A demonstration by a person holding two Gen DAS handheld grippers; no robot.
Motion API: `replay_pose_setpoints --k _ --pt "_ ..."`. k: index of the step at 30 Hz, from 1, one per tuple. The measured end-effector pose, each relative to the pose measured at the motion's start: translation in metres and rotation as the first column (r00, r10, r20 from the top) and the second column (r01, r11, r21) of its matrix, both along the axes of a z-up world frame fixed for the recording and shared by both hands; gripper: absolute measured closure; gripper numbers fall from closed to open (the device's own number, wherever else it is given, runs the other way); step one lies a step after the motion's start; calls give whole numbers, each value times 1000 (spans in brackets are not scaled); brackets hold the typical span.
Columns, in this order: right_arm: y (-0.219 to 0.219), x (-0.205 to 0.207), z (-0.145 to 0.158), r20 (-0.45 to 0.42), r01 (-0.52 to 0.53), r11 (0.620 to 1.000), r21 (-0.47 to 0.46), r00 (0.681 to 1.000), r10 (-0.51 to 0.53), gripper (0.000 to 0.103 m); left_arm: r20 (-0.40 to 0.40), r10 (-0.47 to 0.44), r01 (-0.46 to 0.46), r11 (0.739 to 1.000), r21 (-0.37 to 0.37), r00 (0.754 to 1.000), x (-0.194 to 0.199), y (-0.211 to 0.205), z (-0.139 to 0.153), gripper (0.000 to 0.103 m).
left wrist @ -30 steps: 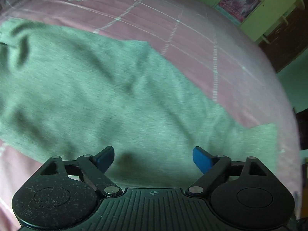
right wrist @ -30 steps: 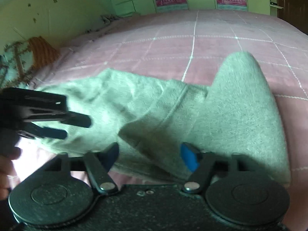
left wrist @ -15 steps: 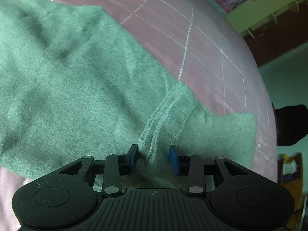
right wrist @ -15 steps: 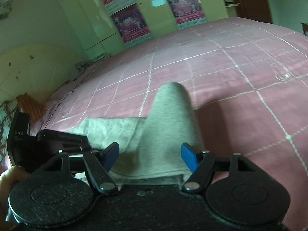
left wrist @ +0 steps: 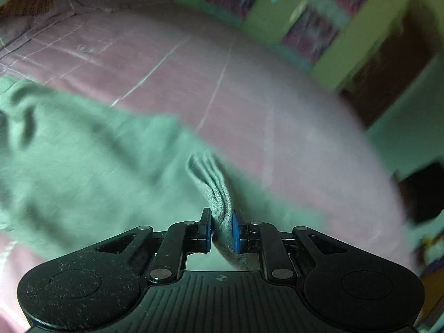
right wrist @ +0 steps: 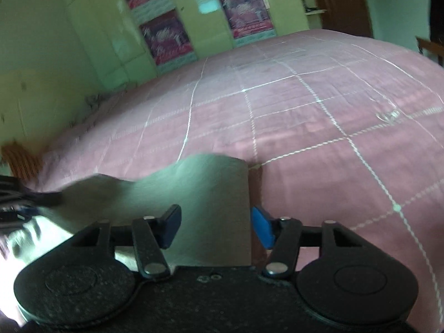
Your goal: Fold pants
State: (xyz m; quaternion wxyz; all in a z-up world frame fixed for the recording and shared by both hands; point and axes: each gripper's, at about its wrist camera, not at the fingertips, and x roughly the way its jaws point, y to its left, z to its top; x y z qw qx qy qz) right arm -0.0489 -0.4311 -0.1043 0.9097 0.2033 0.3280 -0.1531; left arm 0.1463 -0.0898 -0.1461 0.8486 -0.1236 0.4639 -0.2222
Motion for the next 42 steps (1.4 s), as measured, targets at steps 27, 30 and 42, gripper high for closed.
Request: replay_pose_setpoints --k 27,30,42 --pt "26 110 -71 -325 -214 949 -232 937 131 45 83 -137 98 926 365 987 31 -90 -50 79" --pt "24 114 -72 -338 -214 952 -217 932 132 44 102 -134 89 929 360 986 28 -89 -52 79" --pt "46 82 -44 -262 -167 960 -223 959 105 44 125 -167 102 905 413 978 -3 -83 -47 78"
